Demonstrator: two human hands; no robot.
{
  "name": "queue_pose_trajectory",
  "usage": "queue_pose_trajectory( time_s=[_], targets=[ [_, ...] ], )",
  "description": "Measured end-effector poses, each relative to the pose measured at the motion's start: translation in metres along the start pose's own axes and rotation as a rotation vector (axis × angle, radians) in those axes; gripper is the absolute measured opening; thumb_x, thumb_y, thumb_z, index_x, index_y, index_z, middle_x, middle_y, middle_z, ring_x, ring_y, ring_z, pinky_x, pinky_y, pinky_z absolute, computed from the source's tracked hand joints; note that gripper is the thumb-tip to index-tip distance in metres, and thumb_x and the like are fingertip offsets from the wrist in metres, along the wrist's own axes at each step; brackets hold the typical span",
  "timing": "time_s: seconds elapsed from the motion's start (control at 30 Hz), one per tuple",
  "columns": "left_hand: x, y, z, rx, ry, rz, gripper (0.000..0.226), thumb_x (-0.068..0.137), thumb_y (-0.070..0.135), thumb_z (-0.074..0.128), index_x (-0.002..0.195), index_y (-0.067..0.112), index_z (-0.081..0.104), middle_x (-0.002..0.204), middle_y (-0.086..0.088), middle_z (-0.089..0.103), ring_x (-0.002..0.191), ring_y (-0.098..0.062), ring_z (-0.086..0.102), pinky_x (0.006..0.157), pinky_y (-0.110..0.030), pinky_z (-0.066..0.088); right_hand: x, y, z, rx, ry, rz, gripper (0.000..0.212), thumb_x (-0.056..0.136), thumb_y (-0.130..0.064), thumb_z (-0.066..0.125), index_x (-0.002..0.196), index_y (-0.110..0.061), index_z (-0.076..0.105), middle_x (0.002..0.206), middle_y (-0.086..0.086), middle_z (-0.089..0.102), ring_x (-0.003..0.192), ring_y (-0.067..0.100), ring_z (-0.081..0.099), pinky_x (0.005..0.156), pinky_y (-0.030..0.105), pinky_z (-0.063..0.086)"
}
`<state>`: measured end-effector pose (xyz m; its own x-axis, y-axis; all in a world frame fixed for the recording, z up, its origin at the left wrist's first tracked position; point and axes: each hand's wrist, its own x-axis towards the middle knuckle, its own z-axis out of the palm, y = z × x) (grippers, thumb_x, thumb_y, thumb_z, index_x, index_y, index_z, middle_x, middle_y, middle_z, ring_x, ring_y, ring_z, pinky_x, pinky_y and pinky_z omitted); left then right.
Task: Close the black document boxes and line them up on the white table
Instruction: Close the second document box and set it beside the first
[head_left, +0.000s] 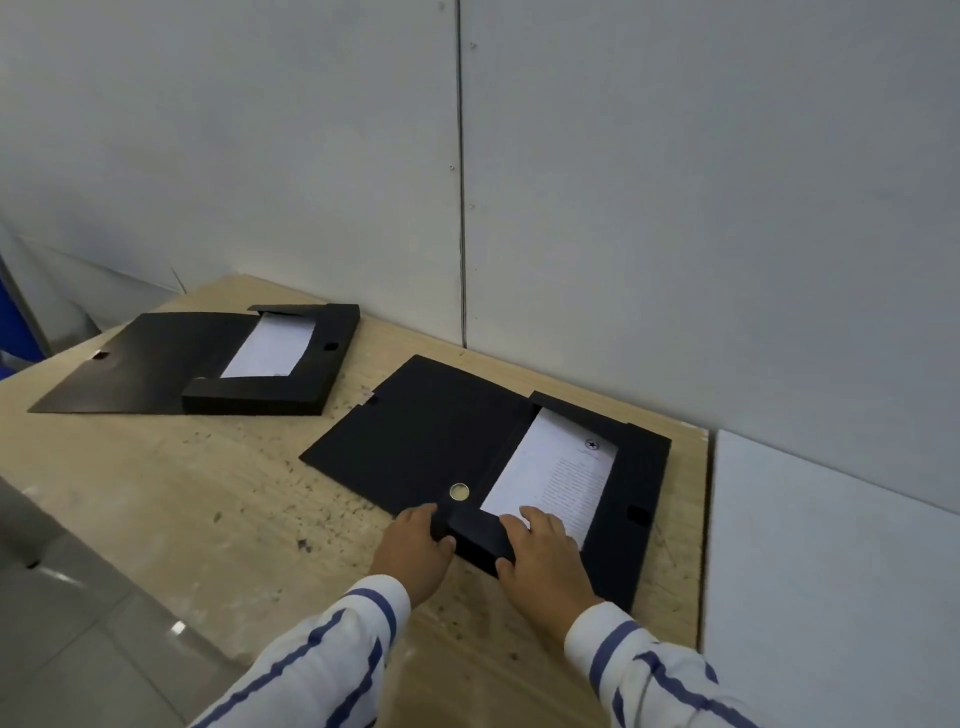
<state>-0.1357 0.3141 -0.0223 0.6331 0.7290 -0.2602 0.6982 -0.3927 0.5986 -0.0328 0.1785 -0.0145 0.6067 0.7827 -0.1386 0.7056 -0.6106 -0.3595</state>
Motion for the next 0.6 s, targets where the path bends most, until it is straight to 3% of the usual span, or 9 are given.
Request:
queue_pose_trajectory(
  time_s=[0.33, 0.6],
  targets=[
    [0.101, -0.08, -0.076, 0.079, -0.106, -0.02, 0.062, 0.09, 0.035, 0.057, 0.145, 0.015, 0.035, 0.15, -0.007, 0.037, 0.135, -0.027, 0.04, 0.11, -0.038, 0.037, 0.081, -0.102, 0.047, -0.039, -0.032, 0.043, 0.053, 0.094, -0.03, 0.043, 0.144, -0.02, 0.029, 0.156, 0.006, 0.023, 0.144, 0.026, 0.016, 0.118, 0.041, 0.014],
    [0.164, -0.108, -0.115, 0.126, -0.077, -0.149, 0.061, 0.089, 0.033, 0.053, 0.143, 0.01, 0.035, 0.146, -0.013, 0.039, 0.134, -0.034, 0.036, 0.111, -0.043, 0.035, 0.121, -0.131, 0.066, -0.136, -0.169, 0.269, 0.059, 0.094, -0.033, 0.042, 0.147, -0.02, 0.02, 0.157, 0.018, 0.011, 0.143, 0.038, 0.014, 0.118, 0.047, 0.014]
  ],
)
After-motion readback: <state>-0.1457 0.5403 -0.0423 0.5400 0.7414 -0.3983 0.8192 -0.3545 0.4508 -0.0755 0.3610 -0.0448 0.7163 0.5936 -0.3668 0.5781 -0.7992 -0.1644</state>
